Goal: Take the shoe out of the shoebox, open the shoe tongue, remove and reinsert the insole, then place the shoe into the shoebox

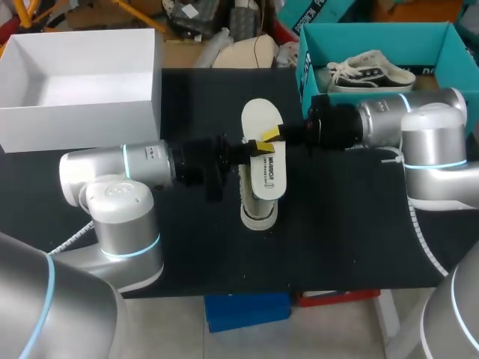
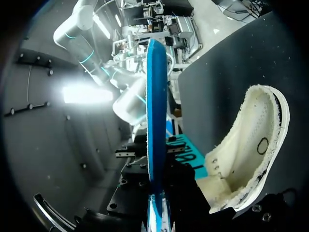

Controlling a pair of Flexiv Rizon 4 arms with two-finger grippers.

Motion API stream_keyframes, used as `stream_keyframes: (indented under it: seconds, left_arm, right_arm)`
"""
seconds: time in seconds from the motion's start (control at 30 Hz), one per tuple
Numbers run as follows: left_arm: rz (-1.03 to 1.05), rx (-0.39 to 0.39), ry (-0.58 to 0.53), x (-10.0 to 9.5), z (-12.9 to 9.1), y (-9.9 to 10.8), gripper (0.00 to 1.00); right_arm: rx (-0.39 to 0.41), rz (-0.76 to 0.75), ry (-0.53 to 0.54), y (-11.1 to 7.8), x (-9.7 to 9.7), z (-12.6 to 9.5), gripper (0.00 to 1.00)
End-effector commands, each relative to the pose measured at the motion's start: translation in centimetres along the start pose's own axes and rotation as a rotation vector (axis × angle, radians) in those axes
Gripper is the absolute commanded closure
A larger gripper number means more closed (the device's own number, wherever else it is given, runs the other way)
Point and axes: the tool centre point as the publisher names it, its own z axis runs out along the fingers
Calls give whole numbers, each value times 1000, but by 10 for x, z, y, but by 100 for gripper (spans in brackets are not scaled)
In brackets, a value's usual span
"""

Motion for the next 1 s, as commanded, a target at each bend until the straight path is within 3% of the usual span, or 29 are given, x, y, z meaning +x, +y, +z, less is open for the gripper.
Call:
stream_keyframes:
  seconds: [0.03, 0.1, 0.23, 0.3, 0.47, 0.63, 0.73, 0.87, 1.0]
  left_arm:
    - [7, -13, 50, -3, -3, -6, 100]
    - [18, -9, 98, -7, -9, -11, 100]
    - [23, 26, 192, -10, -22, -28, 100]
    - [16, 57, 187, -13, -30, -37, 100]
    - [-84, 96, 301, -10, -57, -62, 100]
    - [-171, 110, 376, -4, -79, -80, 100]
    - [-207, 126, 391, -5, -88, -90, 100]
    - [-238, 183, 370, -7, -93, -99, 100]
    - [-163, 210, 423, -4, -97, -109, 100]
  right_arm:
    - [-38, -8, -44, -7, -1, -12, 0]
    - [-52, -22, -78, -12, -2, -18, 0]
    - [-51, -35, -238, -24, -4, -32, 0]
    - [-33, -49, -356, -31, -2, -39, 0]
    - [-69, -102, -476, -55, 4, -61, 0]
    - [-54, -153, -629, -80, 9, -73, 0]
    - [-59, -169, -666, -91, 13, -78, 0]
    - [-59, -169, -666, -91, 13, -78, 0]
    - [-59, -169, -666, -91, 13, -78, 0]
